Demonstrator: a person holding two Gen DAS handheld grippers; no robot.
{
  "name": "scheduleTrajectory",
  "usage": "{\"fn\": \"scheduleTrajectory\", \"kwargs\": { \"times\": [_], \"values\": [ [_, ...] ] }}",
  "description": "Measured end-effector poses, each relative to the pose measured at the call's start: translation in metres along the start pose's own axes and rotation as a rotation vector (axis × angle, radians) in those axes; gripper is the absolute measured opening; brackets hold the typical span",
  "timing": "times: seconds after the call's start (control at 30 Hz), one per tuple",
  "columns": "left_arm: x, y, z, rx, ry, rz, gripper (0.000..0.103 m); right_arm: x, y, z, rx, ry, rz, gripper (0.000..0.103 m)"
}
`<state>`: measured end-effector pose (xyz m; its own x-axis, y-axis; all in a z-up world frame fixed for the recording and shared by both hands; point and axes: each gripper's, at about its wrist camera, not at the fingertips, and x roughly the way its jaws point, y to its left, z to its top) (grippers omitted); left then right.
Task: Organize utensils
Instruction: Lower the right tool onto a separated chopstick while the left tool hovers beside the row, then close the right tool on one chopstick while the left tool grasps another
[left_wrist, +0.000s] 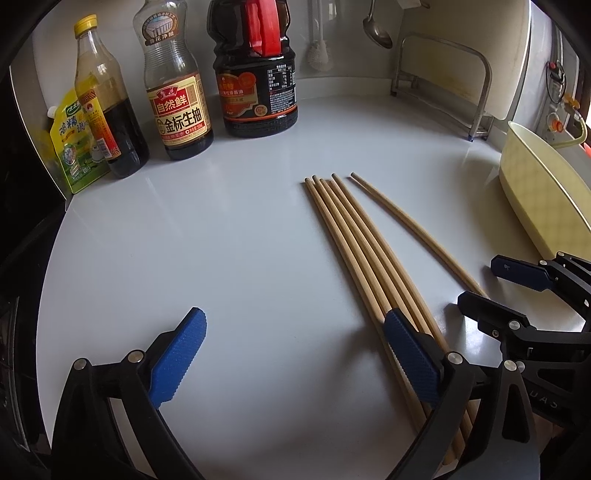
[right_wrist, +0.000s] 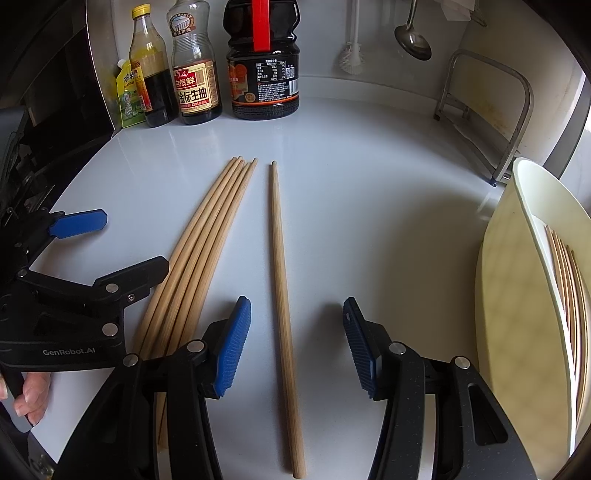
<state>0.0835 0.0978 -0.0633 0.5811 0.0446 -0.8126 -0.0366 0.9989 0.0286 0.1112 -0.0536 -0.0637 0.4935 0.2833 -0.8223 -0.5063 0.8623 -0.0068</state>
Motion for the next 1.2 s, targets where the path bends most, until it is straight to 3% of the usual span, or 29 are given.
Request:
{"fn": "scheduleTrajectory", "kwargs": {
  "times": [0.27, 0.83, 1.13, 1.2],
  "values": [
    [0.008, 0.003, -0.001, -0.018, 0.039, -0.005, 0.095, 0.000, 0.000, 0.000, 0.001, 0.000, -0.001, 0.050],
    [0.013, 0.015, 0.004, -0.067, 0.044, 0.010, 0.095, 0.000, 0.003, -0.002, -0.012, -0.026, -0.012, 0.047],
    [0.002, -0.003, 0.000, 0.006, 0.000, -0.018, 0.056, -0.001, 0.013, -0.003, -0.050, -0.044, 0.000, 0.028],
    [0.000, -0.006, 0.000, 0.017, -0.007, -0.028, 0.039, -0.001, 0.015, -0.003, -0.060, -0.047, 0.005, 0.022]
  ]
}}
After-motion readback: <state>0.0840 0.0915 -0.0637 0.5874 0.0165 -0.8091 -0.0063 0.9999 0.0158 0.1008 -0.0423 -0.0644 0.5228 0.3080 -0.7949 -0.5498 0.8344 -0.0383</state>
